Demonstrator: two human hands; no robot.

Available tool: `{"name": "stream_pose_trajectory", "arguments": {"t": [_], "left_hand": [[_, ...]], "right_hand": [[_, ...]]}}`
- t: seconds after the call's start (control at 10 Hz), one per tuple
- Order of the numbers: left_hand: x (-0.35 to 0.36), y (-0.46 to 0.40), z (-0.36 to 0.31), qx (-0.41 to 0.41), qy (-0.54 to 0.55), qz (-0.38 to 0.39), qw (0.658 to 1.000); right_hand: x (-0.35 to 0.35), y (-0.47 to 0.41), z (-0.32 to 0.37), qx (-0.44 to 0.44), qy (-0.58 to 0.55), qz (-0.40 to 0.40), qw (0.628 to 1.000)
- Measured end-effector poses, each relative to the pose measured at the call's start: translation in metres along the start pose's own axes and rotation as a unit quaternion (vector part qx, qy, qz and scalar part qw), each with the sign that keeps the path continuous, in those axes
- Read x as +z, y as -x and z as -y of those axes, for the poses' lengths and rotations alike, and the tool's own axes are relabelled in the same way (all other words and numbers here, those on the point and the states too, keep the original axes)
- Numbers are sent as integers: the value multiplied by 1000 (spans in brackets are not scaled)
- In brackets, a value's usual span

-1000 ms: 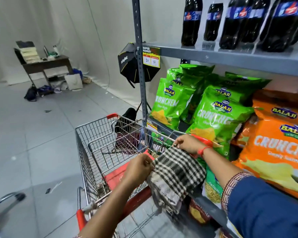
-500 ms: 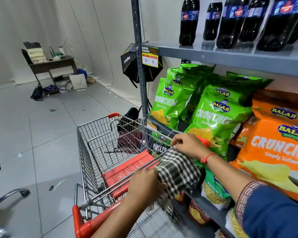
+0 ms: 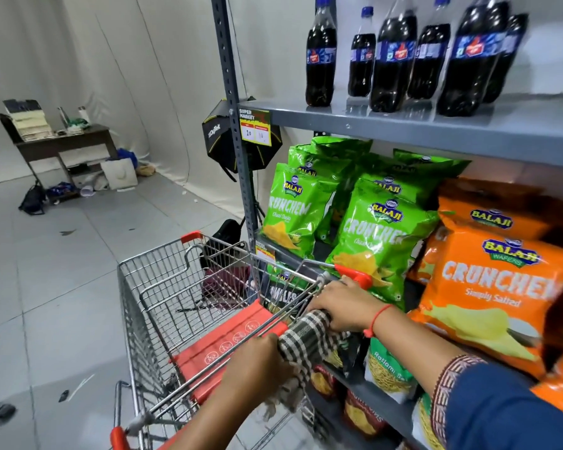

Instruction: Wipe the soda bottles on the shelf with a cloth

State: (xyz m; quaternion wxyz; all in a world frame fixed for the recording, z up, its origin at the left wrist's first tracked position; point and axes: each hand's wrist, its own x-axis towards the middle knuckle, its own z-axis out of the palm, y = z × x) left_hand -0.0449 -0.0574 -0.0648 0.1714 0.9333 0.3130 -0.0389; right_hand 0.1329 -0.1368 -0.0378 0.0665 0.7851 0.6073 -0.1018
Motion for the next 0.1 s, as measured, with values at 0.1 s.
{"name": "stream_pose_trajectory", "arguments": {"t": [0.1], "left_hand": [[-20,-3,-7,35,-31,-18,999]], "right_hand": [[-5,8,-1,35,-82,-51,995]]}}
